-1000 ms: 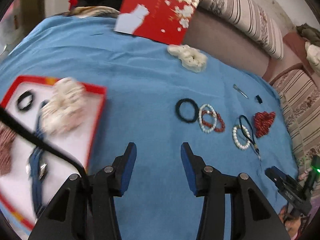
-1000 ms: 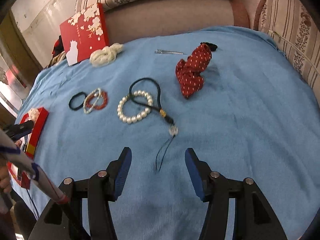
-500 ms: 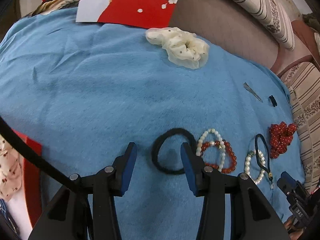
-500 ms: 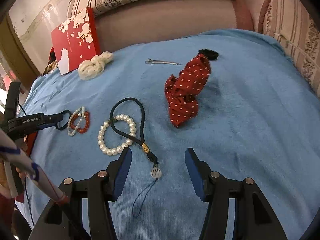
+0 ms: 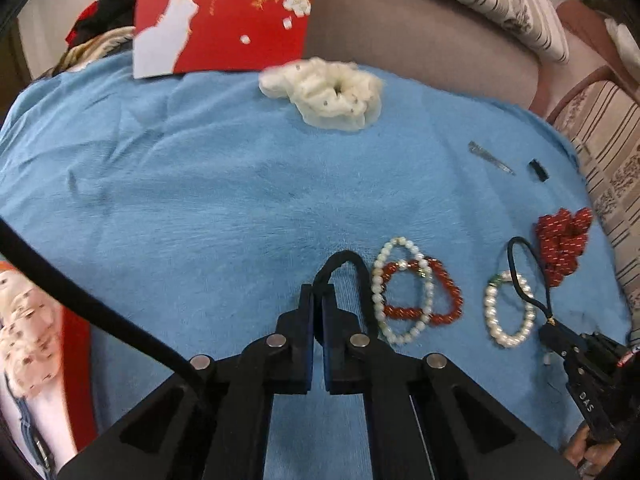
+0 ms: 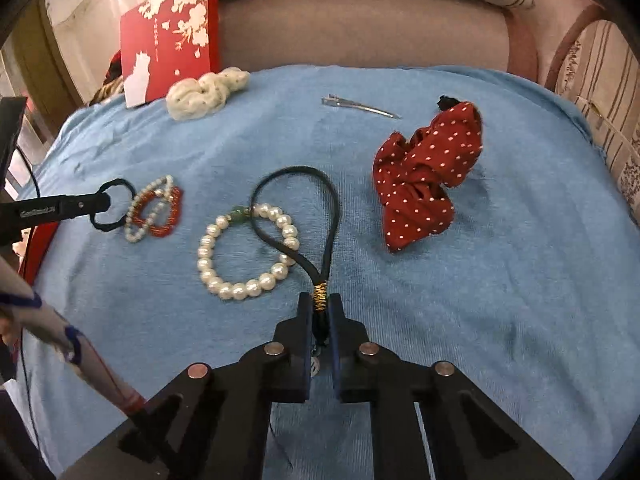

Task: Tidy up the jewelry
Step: 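Grasp the black hair tie with left tool while right tool grasps the black cord lanyard, then carry the hair tie and lanyard into the tray and open both tools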

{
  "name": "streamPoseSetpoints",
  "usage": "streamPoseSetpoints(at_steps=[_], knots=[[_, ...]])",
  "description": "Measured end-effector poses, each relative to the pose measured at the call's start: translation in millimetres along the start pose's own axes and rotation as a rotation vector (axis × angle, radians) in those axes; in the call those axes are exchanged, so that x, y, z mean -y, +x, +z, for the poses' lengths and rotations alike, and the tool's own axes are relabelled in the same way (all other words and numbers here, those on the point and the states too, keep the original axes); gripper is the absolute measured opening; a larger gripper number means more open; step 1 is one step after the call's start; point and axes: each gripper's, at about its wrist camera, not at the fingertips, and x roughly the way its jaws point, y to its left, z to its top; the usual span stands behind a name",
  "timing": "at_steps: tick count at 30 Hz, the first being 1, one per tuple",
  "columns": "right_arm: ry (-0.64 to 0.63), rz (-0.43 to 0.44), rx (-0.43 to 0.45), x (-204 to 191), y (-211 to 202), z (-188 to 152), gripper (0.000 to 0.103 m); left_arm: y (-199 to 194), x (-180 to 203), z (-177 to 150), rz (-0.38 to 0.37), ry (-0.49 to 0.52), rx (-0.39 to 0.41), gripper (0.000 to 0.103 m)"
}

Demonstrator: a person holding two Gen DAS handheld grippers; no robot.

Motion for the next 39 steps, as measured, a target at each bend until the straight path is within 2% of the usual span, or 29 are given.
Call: streamPoseSetpoints(at_steps=[6, 11, 15, 19, 25, 31, 35, 39], knots=[[0.031, 0.043, 0.047, -1.1, -42.6, -5.3, 0.008, -69.1, -18.6, -14.6, -0.036, -0.031, 0.082, 0.003], [0.010, 0.088, 0.078, -23.1, -73.7, -4.2, 0.008, -128.9, -56.2, -39.7, -0.035, -0.084, 0.142, 0.003], [-0.034, 0.151, 0.097, -58.8, -93.8, -1.2, 0.008, -165.8, -97.9, -66.9, 0.018, -0.146, 0.168, 0.003], [-0.091, 0.231, 0.102, -106.3, -106.4, 1.8, 0.008, -191.9, -146.8, -96.4, 0.109, -0.215, 0.174, 0.003], [-0.167, 0.365, 0.079, -186.3, -111.0, 6.7, 0.008, -198.9, -215.1, -138.2, 0.179, -0.352, 0.131, 0.003], [-0.227, 0.481, 0.010, -275.4, -90.7, 10.9, 0.008, -185.1, -249.8, -163.2, 0.251, -0.399, 0.092, 0.003], [-0.239, 0.506, -0.055, -321.1, -61.6, 12.0, 0.008, -170.1, -268.9, -171.8, 0.258, -0.439, 0.058, 0.003], [-0.298, 0.451, -0.106, -361.2, -23.6, 5.4, 0.008, -164.4, -279.3, -177.9, 0.243, -0.469, 0.050, 0.003]])
